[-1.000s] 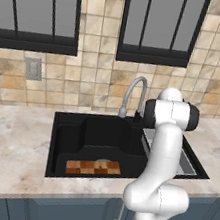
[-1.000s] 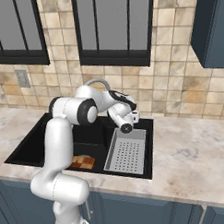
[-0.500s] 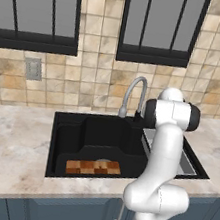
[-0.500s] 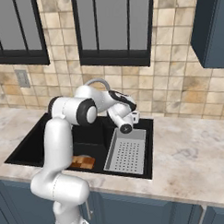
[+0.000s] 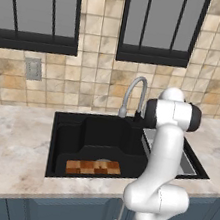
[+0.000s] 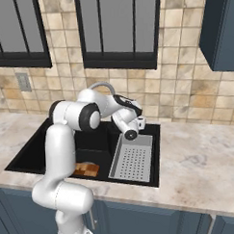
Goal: Turn on the sink faucet with hot water and rinse the cutting board for ten seconds, then turn off the faucet. Push the cutting board to reach the water if necessary.
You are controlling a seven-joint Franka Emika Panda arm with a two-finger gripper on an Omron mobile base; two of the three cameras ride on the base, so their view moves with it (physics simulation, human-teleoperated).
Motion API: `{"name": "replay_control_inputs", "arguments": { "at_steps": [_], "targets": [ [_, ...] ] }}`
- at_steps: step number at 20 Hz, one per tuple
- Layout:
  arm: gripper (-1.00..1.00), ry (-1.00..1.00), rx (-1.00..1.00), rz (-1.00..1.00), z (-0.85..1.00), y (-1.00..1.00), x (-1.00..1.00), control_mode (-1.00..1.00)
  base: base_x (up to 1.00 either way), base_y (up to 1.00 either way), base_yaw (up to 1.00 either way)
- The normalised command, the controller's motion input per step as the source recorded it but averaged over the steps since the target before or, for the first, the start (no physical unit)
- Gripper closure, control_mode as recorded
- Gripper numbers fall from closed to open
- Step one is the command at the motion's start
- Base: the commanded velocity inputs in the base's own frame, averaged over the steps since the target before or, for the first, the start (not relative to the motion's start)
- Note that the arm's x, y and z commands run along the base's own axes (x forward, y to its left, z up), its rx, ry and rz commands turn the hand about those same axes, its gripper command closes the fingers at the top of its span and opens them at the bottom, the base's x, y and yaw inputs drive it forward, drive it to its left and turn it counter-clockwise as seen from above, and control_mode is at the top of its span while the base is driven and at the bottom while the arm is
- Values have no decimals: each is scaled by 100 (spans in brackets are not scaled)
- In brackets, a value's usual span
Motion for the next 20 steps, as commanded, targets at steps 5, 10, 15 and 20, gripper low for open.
{"name": "replay_control_inputs", "arguments": {
  "at_steps": [5,10,15,20],
  "targets": [
    [-100,0,0,0,0,-30,-19,-100,0,0,0],
    [-100,0,0,0,0,-28,-15,-100,0,0,0],
    [-100,0,0,0,0,-19,-3,-100,0,0,0],
    [-100,0,0,0,0,-4,0,-100,0,0,0]
  ]
}}
